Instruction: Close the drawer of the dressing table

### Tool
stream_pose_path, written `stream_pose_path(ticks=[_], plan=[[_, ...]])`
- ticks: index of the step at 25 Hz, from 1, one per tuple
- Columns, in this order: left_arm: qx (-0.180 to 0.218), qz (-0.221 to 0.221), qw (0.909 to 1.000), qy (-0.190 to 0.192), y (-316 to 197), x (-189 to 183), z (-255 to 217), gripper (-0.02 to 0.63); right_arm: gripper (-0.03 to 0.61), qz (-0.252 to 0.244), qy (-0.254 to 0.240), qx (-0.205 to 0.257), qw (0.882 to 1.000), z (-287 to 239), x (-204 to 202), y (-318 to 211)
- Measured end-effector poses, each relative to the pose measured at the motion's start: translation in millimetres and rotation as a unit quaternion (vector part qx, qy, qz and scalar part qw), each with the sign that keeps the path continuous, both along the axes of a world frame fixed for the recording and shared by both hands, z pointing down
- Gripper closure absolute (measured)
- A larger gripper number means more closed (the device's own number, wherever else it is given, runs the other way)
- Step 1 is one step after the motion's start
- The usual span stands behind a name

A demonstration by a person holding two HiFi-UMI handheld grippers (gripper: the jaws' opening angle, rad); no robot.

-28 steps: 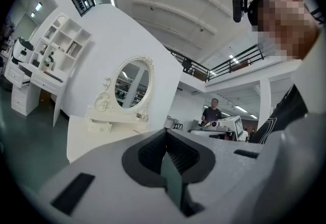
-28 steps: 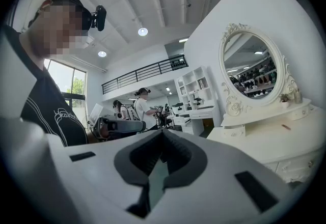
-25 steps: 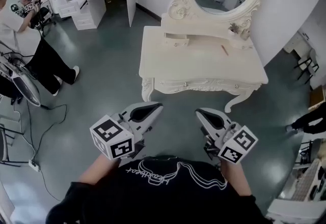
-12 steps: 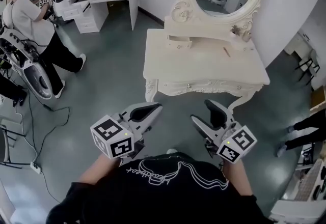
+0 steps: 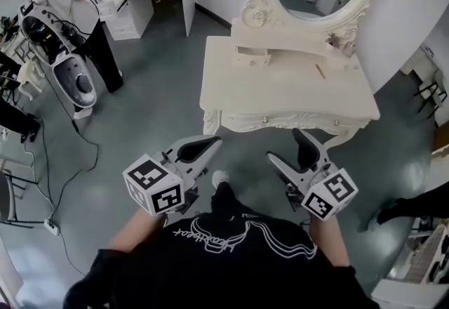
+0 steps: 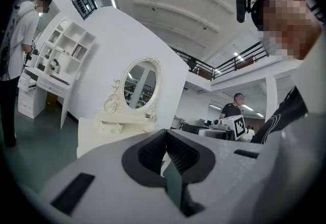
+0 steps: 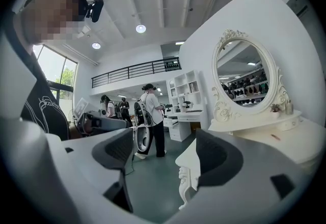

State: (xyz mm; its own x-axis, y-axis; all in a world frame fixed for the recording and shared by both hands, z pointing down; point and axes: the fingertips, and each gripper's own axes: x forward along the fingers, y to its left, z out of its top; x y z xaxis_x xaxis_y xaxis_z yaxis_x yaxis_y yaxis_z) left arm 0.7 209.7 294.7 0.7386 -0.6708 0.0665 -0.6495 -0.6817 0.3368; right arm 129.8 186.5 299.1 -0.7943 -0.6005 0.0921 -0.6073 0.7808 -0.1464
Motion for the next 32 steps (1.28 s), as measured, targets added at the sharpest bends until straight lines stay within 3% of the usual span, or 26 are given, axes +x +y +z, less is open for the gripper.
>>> stream_pose_path(ticks=[7,20,32], plan=[[-0.026,-0.023,0.9994,0.000,-52,-19,23,0.611,0.204,-0.010,-0.002,-0.022,1.000,22,-15,-59],[-0.076,-0.053,0.9957,-0.006,-218,-46,55,0.611,0.206,-0.009,0.012,-0.062,0.998,60,-39,-219],[-0.078,-0.082,0.9935,-0.016,-308,-73,62,0.611,0.213,-0.009,0.033,-0.080,0.996,84,-49,-309]])
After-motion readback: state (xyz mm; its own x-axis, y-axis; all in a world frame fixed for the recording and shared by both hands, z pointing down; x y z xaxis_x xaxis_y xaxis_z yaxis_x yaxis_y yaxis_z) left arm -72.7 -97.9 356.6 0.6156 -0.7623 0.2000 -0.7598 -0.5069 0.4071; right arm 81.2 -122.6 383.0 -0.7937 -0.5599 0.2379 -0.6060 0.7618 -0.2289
